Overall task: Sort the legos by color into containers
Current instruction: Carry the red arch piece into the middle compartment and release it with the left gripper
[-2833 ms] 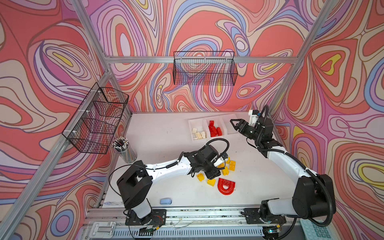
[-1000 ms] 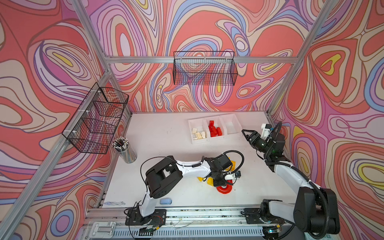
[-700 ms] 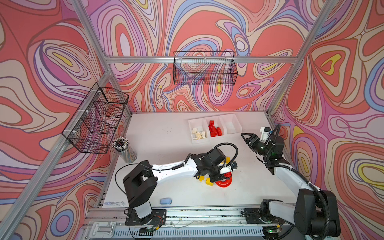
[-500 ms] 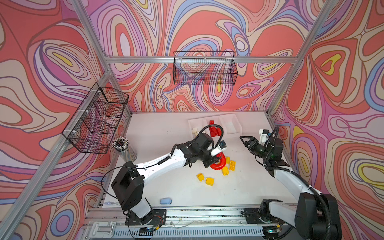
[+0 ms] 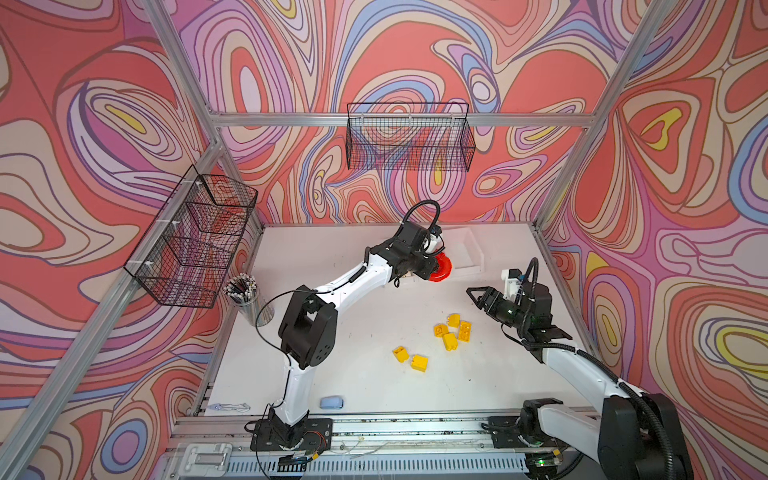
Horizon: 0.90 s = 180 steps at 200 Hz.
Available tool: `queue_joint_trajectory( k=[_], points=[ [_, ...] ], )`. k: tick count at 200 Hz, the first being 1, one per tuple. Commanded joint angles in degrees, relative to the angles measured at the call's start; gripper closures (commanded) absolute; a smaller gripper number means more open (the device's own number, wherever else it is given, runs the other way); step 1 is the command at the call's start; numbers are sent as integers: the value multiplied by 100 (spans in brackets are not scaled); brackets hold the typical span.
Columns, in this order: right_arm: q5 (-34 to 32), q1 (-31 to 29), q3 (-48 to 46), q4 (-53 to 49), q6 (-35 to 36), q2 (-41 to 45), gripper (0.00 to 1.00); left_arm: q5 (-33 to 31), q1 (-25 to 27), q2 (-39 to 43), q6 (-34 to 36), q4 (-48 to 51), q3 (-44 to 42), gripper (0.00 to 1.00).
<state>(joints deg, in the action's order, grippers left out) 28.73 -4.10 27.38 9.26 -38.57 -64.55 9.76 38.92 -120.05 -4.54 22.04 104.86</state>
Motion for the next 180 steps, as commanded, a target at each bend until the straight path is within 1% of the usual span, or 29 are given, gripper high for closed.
queue_joint_trajectory(
  k=[1, 23, 47, 106, 131, 150, 158, 180],
  points=[
    [-462, -326, 140, -321, 323, 89, 28, -496, -116, -405, -589, -86, 540, 79],
    [-580, -519, 133, -437, 440, 132, 28, -753, -220, -817, -841, -105, 1051, 78],
    [-585, -543, 87, -519, 538, 127, 28, -743, -322, -1178, -1162, -187, 1443, 77],
    [-578, -588, -29, -616, 656, 199, 28, -686, -372, -1924, -1557, -138, 2405, 73],
    [-734, -688, -31, -838, 777, 396, 28, -596, -409, -2087, -1646, -190, 2580, 66],
    [-740, -705, -56, -956, 834, 497, 28, -428, -463, -2135, -1675, -278, 2627, 52],
    [-718, -711, -71, -991, 850, 535, 28, -381, -498, -2137, -1706, -307, 2627, 48],
    [-733, -723, -79, -1111, 916, 610, 28, -241, -534, -2106, -1678, -363, 2617, 42]
  ],
)
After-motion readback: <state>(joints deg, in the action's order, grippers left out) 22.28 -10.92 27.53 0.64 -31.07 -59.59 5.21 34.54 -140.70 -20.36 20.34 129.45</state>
